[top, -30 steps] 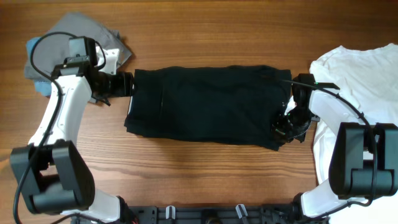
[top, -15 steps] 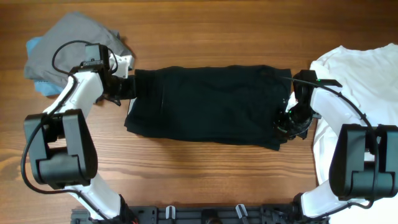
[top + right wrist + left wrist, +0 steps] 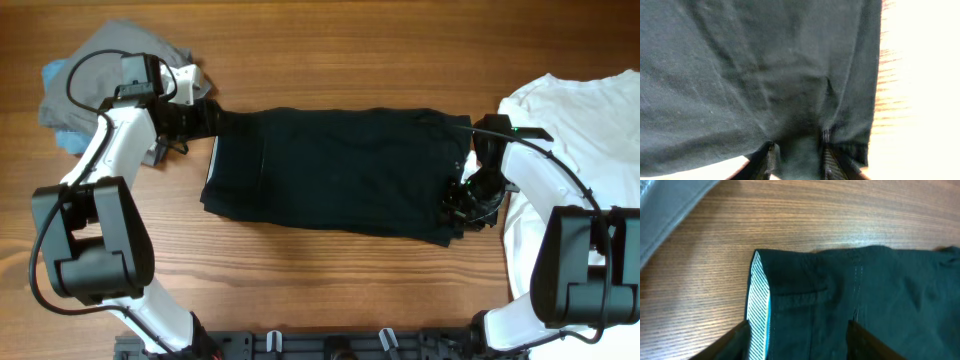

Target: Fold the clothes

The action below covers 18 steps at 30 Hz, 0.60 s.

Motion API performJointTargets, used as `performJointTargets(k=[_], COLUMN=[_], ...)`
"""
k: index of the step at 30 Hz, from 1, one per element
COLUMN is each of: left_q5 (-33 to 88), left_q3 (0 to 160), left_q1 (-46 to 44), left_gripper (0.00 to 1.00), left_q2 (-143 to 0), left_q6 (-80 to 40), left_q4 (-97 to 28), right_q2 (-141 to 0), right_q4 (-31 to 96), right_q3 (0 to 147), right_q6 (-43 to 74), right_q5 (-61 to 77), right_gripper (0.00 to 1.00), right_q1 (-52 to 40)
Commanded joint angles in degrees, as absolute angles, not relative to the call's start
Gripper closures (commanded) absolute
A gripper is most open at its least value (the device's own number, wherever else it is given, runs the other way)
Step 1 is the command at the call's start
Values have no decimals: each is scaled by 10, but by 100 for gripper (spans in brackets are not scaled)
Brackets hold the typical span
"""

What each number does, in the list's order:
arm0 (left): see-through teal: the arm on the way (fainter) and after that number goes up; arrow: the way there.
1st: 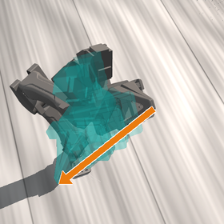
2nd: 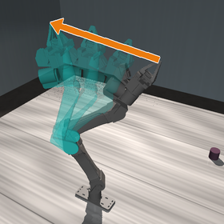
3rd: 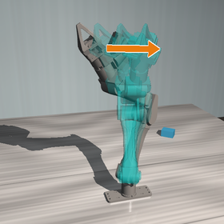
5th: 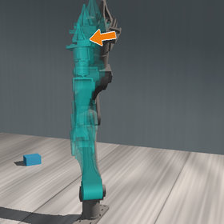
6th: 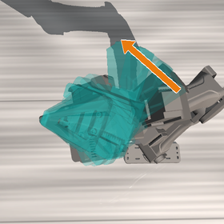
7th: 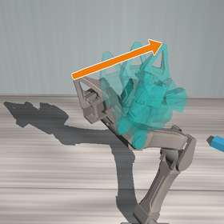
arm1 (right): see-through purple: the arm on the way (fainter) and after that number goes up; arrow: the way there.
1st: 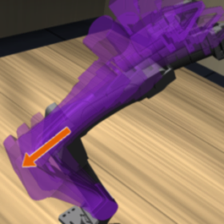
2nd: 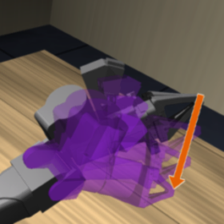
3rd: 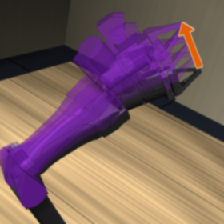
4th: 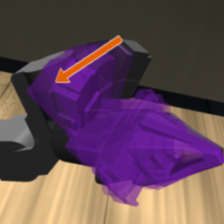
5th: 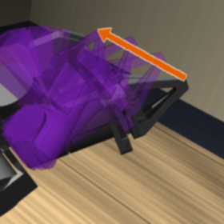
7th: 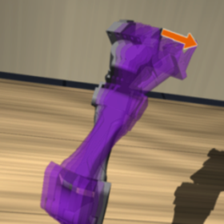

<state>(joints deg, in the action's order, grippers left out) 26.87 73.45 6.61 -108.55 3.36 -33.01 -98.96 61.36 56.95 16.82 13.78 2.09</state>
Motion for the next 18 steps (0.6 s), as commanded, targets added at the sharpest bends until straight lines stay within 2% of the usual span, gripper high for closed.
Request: performJointTargets(k=[1, 2, 3, 8, 10, 11, 13, 15, 18], left_q5=[248, 248, 248, 299, 300, 303, 312, 319, 319], left_q3=[739, 739, 739, 739, 739, 739, 739, 746, 773], left_q1=[65, 65, 65, 65, 61, 59, 56, 59, 75], left_gripper=[34, 36, 43, 50, 59, 65, 94, 96, 96], left_q2=[-1092, -1096, -1104, -1146, -1155, -1159, -1158, -1150, -1124], left_q6=[43, 43, 43, 43, 43, 42, 43, 36, -12], left_q4=[-322, -321, -322, -304, -289, -284, -270, -250, -209], right_q2=[-977, -977, -977, -978, -978, -978, -978, -978, -978], right_q4=[603, 601, 598, 586, 583, 583, 585, 588, 594], right_q3=[577, 577, 577, 576, 576, 576, 576, 576, 576], right_q6=[165, 165, 165, 167, 167, 166, 165, 166, 167], right_q5=[131, 131, 131, 131, 131, 131, 131, 131, 117], right_gripper=[61, 61, 61, 62, 62, 65, 72, 80, 87], right_q1=[25, 25, 25, 25, 25, 25, 25, 25, 25])
